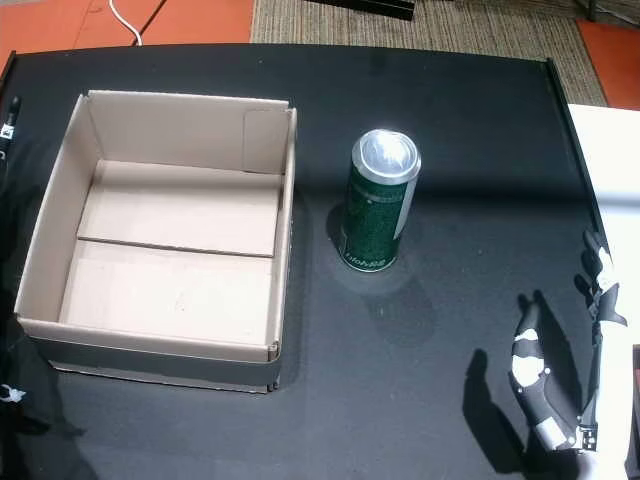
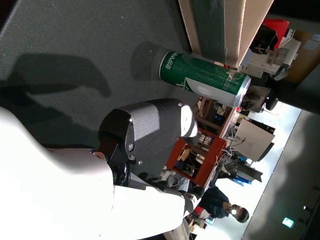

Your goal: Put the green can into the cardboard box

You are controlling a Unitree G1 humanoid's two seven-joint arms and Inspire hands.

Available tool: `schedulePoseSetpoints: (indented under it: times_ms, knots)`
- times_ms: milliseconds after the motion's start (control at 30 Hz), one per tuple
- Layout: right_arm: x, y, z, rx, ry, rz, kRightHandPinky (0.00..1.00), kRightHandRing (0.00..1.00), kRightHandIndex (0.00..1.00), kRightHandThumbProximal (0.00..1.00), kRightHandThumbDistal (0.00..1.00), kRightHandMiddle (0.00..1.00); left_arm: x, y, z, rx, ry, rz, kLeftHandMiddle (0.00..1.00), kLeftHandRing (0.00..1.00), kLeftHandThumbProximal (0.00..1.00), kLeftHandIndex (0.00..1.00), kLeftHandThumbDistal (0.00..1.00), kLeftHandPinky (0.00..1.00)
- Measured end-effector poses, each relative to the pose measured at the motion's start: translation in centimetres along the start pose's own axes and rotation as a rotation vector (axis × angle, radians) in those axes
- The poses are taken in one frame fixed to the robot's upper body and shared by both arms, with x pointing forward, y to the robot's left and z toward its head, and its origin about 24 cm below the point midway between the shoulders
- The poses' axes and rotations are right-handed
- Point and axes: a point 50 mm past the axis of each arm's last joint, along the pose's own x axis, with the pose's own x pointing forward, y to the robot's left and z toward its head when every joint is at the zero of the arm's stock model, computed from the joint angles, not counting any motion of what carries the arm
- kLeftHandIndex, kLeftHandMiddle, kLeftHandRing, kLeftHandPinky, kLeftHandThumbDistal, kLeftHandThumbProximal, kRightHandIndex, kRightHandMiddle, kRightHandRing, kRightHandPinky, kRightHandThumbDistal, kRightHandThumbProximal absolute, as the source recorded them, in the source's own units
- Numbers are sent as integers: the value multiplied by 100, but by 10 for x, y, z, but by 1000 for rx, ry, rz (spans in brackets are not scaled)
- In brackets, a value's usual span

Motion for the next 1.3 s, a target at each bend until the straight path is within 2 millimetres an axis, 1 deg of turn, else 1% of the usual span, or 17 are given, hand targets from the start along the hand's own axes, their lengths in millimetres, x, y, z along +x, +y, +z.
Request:
schedulePoseSetpoints:
  times_ms: [100, 200, 400, 433, 500, 533, 600, 633, 667, 733, 800, 933, 1000, 1033, 1200, 1267, 1300]
  knots:
    - [0, 0, -1, -3, 8, 1, 100, 100, 93, 26, 43, 99, 0, 0, 0, 2, 1, 0, 61, 67, 98, 66, 0, 89]
    - [0, 1, -1, -7, 6, 8, 100, 100, 93, 27, 41, 100, 0, 0, 0, 2, 1, 4, 62, 68, 98, 64, 0, 90]
    - [2, 1, 1, -9, -2, 15, 100, 100, 91, 29, 42, 100, 0, 0, 0, 2, 1, 9, 60, 67, 96, 63, 0, 89]
    - [2, 1, 1, -10, -1, 16, 100, 100, 91, 33, 43, 100, 0, 0, 0, 2, 1, 9, 60, 67, 95, 64, 0, 89]
    - [3, 2, 0, -15, 3, 33, 100, 100, 95, 34, 39, 100, 0, 0, 0, 2, 1, 9, 60, 67, 96, 63, 0, 89]
    - [4, 2, 0, -16, 6, 50, 100, 100, 96, 34, 39, 100, 0, 0, 0, 2, 1, 8, 61, 68, 97, 65, 0, 90]
    - [6, 3, 0, -20, 9, 107, 100, 100, 97, 35, 47, 100, 0, 0, 0, 2, 1, -2, 63, 68, 97, 66, 0, 90]
    - [9, 3, 1, -27, 11, 146, 100, 100, 97, 32, 48, 100, 0, 0, 0, 2, 1, -4, 63, 69, 96, 66, 0, 90]
    - [12, 3, 1, -37, 11, 183, 100, 100, 97, 23, 50, 100, 0, 0, 0, 2, 1, -5, 63, 69, 96, 66, 0, 90]
    - [24, 1, 3, -82, 9, 266, 100, 100, 100, 24, 60, 100, 0, 0, 0, 2, 1, -6, 62, 69, 95, 65, 0, 90]
    - [39, -4, 8, -144, -12, 326, 100, 100, 100, 33, 70, 100, 0, 0, 0, 3, 2, -3, 64, 70, 96, 66, 0, 90]
    - [70, -4, 21, -185, -66, 393, 100, 100, 100, 41, 78, 100, 0, 0, 0, 3, 2, 3, 63, 70, 97, 66, 0, 90]
    - [81, -2, 26, -165, -70, 412, 100, 100, 100, 46, 90, 100, 0, 0, -1, 3, 3, 3, 60, 68, 96, 62, 0, 88]
    - [87, -2, 27, -154, -64, 422, 100, 100, 100, 47, 94, 100, 0, 0, -1, 2, 2, 3, 60, 68, 95, 62, 0, 88]
    - [114, 1, 40, -121, -104, 447, 100, 100, 100, 53, 88, 100, 0, 0, -1, 2, 3, 7, 57, 66, 93, 59, 0, 87]
    - [122, 1, 43, -105, -106, 444, 100, 100, 100, 54, 93, 100, 0, 0, -1, 2, 3, 8, 58, 66, 94, 60, 0, 87]
    - [125, 1, 43, -100, -101, 446, 100, 100, 100, 53, 99, 100, 0, 0, -1, 2, 3, 7, 59, 67, 94, 60, 0, 87]
